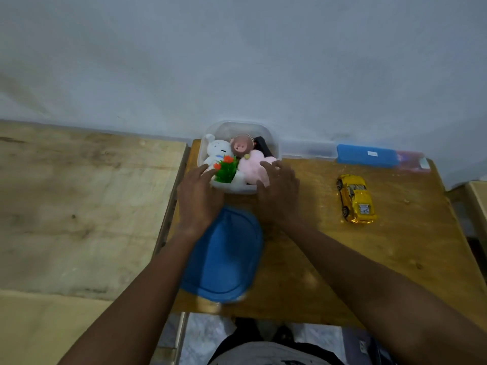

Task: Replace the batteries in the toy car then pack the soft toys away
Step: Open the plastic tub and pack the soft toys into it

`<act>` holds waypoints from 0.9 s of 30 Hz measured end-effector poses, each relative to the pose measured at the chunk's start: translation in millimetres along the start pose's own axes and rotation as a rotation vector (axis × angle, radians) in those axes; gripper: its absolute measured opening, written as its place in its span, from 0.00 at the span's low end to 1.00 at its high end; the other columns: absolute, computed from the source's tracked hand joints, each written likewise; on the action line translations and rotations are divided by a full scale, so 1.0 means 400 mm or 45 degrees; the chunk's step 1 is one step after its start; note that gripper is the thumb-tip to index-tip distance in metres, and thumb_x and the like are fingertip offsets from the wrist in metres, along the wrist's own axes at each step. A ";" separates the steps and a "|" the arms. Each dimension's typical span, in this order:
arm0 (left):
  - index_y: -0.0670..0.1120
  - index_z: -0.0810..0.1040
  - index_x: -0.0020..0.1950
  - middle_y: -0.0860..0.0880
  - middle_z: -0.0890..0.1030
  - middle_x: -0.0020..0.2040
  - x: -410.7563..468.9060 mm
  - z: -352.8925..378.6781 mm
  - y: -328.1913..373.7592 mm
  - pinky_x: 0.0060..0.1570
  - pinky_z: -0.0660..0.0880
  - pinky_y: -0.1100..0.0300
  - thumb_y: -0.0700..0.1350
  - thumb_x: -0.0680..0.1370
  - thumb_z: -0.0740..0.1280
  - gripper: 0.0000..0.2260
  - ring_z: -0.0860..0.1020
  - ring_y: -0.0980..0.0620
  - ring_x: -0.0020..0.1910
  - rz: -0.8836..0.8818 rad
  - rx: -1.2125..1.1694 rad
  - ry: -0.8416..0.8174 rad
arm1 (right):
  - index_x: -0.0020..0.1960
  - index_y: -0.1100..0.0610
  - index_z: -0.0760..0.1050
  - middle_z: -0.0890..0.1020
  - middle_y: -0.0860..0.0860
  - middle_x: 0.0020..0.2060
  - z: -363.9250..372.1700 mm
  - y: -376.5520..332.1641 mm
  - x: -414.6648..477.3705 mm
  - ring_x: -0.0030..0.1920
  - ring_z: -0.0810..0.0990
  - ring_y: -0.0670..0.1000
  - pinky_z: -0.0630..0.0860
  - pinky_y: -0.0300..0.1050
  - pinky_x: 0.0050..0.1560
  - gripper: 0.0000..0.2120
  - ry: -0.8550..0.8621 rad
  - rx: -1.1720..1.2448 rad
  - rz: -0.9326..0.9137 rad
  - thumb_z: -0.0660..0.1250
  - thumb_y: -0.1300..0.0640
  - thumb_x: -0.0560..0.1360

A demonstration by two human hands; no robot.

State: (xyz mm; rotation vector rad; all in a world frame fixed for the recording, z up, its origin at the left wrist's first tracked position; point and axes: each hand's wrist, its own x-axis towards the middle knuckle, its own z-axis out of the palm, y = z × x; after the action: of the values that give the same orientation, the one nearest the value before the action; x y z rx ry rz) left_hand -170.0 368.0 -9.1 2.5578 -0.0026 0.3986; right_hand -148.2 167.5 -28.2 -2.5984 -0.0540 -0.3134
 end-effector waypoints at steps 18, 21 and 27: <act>0.47 0.67 0.76 0.40 0.73 0.70 -0.262 -0.001 -0.063 0.68 0.67 0.36 0.58 0.74 0.68 0.32 0.71 0.35 0.69 -0.903 0.009 -0.262 | 0.65 0.54 0.71 0.80 0.51 0.57 -0.007 0.009 -0.318 0.55 0.79 0.52 0.73 0.42 0.47 0.20 -0.503 0.639 0.612 0.70 0.56 0.76; 0.48 0.71 0.74 0.40 0.74 0.66 -0.251 -0.022 -0.028 0.65 0.64 0.36 0.54 0.77 0.68 0.27 0.72 0.35 0.65 -0.898 0.036 -0.051 | 0.64 0.53 0.73 0.81 0.49 0.50 -0.031 0.006 -0.290 0.49 0.80 0.50 0.73 0.44 0.45 0.17 -0.348 0.710 0.524 0.69 0.57 0.76; 0.49 0.74 0.72 0.43 0.77 0.59 -0.141 -0.042 0.021 0.63 0.63 0.41 0.47 0.78 0.65 0.21 0.74 0.41 0.61 -0.723 -0.070 0.188 | 0.58 0.51 0.78 0.77 0.43 0.39 -0.078 -0.004 -0.162 0.38 0.75 0.45 0.70 0.40 0.39 0.11 -0.033 0.690 0.321 0.65 0.62 0.77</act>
State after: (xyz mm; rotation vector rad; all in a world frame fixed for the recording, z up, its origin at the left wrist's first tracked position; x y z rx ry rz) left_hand -229.4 365.2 -7.3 2.3338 0.7351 0.3524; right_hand -218.0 154.6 -16.1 -2.0424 0.1579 -0.1462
